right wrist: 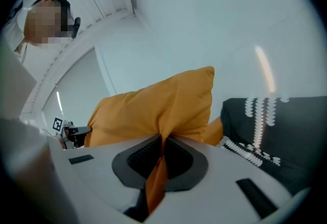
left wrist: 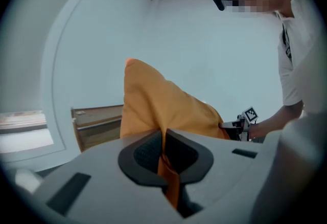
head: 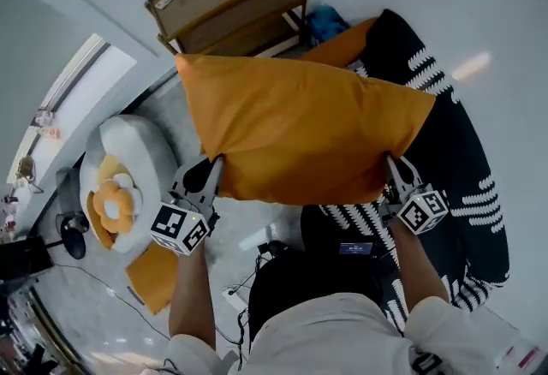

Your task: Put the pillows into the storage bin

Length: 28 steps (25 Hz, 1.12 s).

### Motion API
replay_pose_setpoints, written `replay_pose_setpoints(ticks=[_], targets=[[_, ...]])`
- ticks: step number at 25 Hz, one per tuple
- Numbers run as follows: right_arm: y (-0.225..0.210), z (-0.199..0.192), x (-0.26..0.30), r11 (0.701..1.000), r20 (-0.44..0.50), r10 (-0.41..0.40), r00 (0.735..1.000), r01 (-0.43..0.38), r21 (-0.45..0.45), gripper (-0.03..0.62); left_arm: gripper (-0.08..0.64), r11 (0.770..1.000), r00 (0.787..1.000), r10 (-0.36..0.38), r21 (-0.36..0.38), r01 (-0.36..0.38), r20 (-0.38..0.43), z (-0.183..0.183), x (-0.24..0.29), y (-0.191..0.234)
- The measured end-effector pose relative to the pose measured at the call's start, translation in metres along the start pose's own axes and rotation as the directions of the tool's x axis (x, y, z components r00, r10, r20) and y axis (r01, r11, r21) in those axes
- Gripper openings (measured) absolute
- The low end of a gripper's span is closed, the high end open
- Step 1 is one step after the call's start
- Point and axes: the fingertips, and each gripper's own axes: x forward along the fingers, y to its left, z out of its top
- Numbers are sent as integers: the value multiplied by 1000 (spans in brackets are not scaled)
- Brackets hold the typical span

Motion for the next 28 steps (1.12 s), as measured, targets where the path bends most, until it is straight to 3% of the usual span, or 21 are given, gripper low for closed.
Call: replay_pose_setpoints(ticks=[6,12,20,25,28], targets=[[159,10,36,974,-17,214,977,-215,-68,40,15,978,975,207,-19,-206,86,30,-196,22],[316,8,52,891,-55,431,901,-434,-132,40,15,915,900,403,-45,-401,165,33,-371,19],[482,-29,49,743,-163,631,759,-651,-157,40,15,786,754,616,-116,-607,229,3,-548,-7],[575,-73,54,639,-240,723,648,-759,-124,40,15,669,635,742,-177,-722,217,-30,-640,-13],[619,-105,62,592,-280,756,591,-801,-92,40,15,610,579,792,-208,-765,194,-51,-683,-7]])
